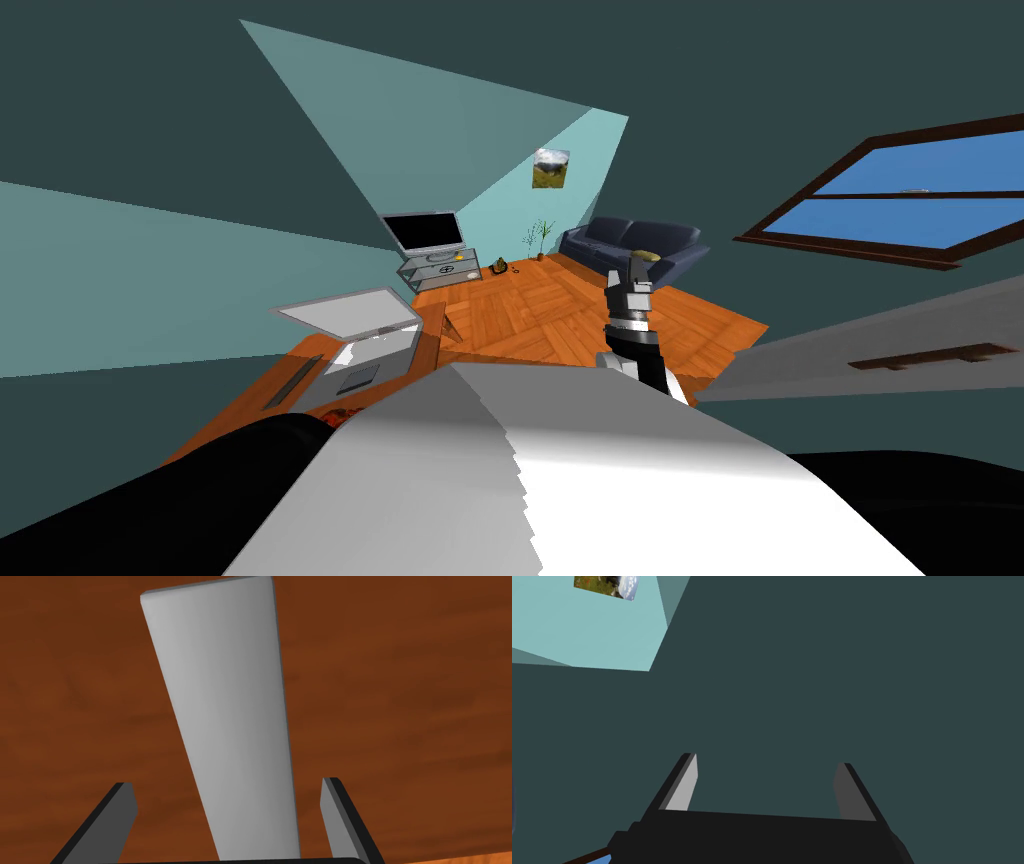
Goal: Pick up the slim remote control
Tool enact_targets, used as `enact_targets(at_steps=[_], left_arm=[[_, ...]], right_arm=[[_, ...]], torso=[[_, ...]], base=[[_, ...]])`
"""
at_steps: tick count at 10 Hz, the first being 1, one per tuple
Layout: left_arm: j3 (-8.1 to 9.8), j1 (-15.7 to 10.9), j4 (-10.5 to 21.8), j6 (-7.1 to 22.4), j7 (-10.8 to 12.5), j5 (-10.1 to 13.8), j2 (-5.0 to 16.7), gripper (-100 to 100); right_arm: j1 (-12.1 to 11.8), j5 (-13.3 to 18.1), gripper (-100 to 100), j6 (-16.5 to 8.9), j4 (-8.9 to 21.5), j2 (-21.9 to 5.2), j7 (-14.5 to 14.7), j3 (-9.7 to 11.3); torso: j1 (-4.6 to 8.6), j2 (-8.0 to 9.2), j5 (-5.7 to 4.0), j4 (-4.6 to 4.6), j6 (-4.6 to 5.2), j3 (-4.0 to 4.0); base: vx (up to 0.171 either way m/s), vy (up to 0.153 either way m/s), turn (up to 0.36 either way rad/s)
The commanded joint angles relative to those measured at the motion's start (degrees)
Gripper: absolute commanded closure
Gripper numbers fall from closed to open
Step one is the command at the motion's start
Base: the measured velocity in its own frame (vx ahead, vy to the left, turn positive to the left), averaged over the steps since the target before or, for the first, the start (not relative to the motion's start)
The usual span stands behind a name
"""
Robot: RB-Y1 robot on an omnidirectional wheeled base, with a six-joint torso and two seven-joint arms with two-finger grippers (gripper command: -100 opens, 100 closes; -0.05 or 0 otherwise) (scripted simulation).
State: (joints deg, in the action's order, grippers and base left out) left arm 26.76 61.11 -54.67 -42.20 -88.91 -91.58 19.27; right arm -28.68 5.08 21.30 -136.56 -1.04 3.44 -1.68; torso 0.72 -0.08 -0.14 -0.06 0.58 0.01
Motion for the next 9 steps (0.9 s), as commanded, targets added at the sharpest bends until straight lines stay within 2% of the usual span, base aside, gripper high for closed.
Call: enact_targets(at_steps=[1, 3, 4, 5, 9], left_arm=[[-1.42, -1.62, 1.36, 1.56, 0.6, -0.09, -0.54, -100], [-3.21, -3.65, 3.06, 3.51, 1.36, -0.21, -1.22, -100], [-2.35, -3.27, 3.24, 2.57, 0.34, 0.16, -0.89, -100], [-2.46, -3.38, 3.34, 2.8, 0.46, 0.15, -0.91, 100], [-2.42, -3.44, 3.26, 2.76, 0.48, 0.2, -0.89, 100]], right_arm=[[0.0, 0.0, 0, 0.0, 0.0, 0.0, 0.0, 0.0], [0.01, 0.0, 0, 0.0, 0.0, 0.0, 0.0, 0.0], [0.01, 0.0, 0, 0.0, 0.0, 0.0, 0.0, 0.0], [0.0, 0.0, 0, 0.0, 0.0, 0.0, 0.0, 0.0], [0.0, 0.0, 0, 0.0, 0.0, 0.0, 0.0, 0.0]], torso=[[0.0, 0.0, 0.0, 0.0, 0.0, 0.0], [-0.13, 0.18, 0.03, -0.04, 0.01, -0.1], [-0.18, 0.21, 0.04, -0.05, 0.02, -0.12], [-0.09, 0.11, 0.02, -0.03, 0.0, -0.07], [0.0, 0.05, 0.04, 0.02, -0.05, -0.02]], base=[[-0.042, 0.022, -0.044], [-0.069, 0.054, -0.049], [-0.028, 0.026, -0.015], [-0.003, 0.006, -0.011], [0.0, 0.0, 0.0]])
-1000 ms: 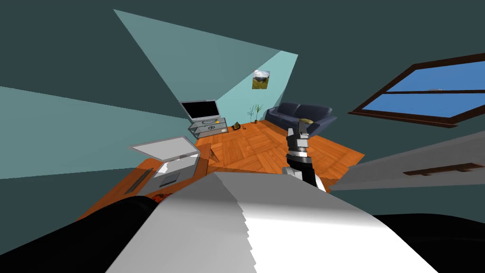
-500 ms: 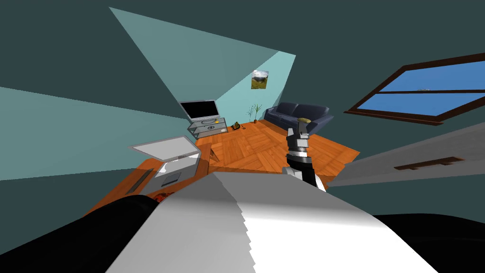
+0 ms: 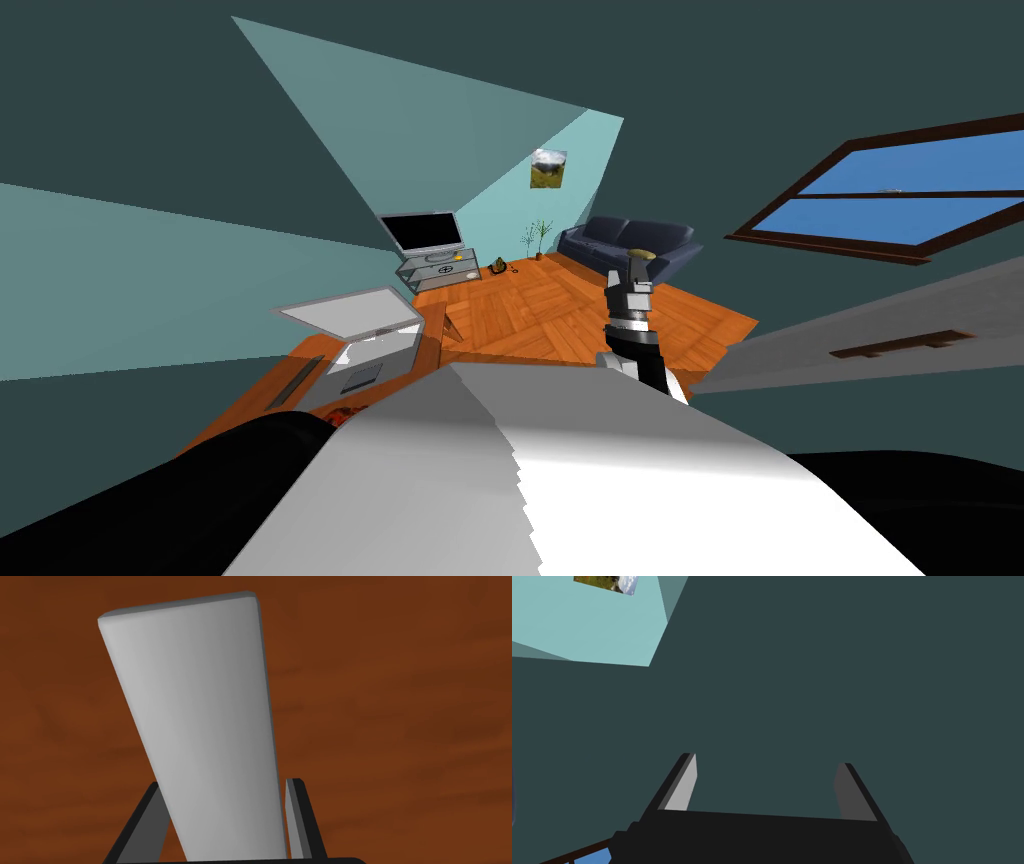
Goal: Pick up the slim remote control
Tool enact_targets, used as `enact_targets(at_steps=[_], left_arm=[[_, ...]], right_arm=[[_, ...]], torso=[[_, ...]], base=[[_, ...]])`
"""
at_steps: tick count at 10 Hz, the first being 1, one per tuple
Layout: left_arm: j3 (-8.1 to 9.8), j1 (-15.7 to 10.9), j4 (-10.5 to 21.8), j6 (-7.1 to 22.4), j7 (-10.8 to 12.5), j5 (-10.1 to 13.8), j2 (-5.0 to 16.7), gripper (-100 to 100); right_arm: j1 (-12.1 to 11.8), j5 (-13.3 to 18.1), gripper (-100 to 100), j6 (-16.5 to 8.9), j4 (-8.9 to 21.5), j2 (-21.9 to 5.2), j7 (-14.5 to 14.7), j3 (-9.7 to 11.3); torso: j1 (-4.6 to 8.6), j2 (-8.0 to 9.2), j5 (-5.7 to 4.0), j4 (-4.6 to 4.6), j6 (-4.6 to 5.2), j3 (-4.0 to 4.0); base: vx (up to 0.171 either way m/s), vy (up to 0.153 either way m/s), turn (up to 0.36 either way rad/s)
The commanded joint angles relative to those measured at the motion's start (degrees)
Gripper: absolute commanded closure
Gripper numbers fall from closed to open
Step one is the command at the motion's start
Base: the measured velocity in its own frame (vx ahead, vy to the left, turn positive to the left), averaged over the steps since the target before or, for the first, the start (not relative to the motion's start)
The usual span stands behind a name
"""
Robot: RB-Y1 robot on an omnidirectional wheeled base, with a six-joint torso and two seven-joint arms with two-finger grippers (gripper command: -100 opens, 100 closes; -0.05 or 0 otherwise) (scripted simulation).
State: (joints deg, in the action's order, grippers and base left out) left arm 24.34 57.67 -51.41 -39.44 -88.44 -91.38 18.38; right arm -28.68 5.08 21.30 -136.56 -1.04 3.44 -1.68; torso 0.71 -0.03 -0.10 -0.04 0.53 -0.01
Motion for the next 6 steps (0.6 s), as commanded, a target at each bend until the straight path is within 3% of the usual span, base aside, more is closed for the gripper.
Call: enact_targets(at_steps=[1, 2, 5, 6], left_arm=[[0.0, 0.0, 0.0, 0.0, 0.0, 0.0, 0.0, 0], [0.99, 1.82, -1.9, -1.2, 0.13, -0.29, 0.34, 100], [1.44, 2.23, -2.04, -1.64, -0.32, -0.09, 0.53, 100], [1.51, 2.33, -2.17, -1.79, -0.28, -0.1, 0.56, 0]], right_arm=[[0.0, 0.0, 0, 0.0, 0.0, 0.0, 0.0, 0.0], [0.0, 0.0, 0, 0.0, 0.0, 0.0, 0.0, 0.0], [-0.01, 0.0, 0, 0.0, 0.0, 0.0, 0.0, 0.0], [0.0, 0.0, 0, 0.0, 0.0, 0.0, 0.0, 0.0]], torso=[[0.0, 0.0, 0.0, 0.0, 0.0, 0.0], [0.0, 0.0, 0.0, 0.0, 0.0, 0.0], [0.19, -0.17, -0.07, 0.05, -0.01, 0.11], [0.11, -0.12, -0.04, 0.04, -0.01, 0.08]], base=[[0.0, 0.0, 0.0], [0.038, -0.027, 0.059], [0.037, -0.03, 0.027], [0.0, 0.0, 0.0]])
